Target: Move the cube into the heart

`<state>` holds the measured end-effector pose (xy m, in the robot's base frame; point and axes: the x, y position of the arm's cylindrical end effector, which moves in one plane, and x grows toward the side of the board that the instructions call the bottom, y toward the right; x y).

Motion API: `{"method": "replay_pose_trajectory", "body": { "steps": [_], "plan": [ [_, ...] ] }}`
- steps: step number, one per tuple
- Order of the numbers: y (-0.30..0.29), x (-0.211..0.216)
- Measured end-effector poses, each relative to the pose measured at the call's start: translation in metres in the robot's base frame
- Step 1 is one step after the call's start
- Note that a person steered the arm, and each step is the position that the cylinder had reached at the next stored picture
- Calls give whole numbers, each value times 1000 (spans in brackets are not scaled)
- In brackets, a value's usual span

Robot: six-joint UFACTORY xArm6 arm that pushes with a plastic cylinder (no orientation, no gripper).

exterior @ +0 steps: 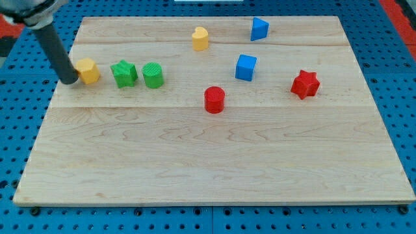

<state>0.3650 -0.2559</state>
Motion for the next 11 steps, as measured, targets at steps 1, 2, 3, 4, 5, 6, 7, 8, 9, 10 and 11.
{"method": "replay_pose_trajectory", "body": {
  "steps": [1, 2, 3, 4, 5, 6, 7, 8, 9, 10, 11],
  "plan": [
    [59, -28],
    [143, -43],
    [228, -53],
    [212, -30],
    [286, -37],
    [334, -62],
    [378, -10],
    [298, -2],
    [244, -65],
    [262, -25],
    [367, -59]
  ]
}}
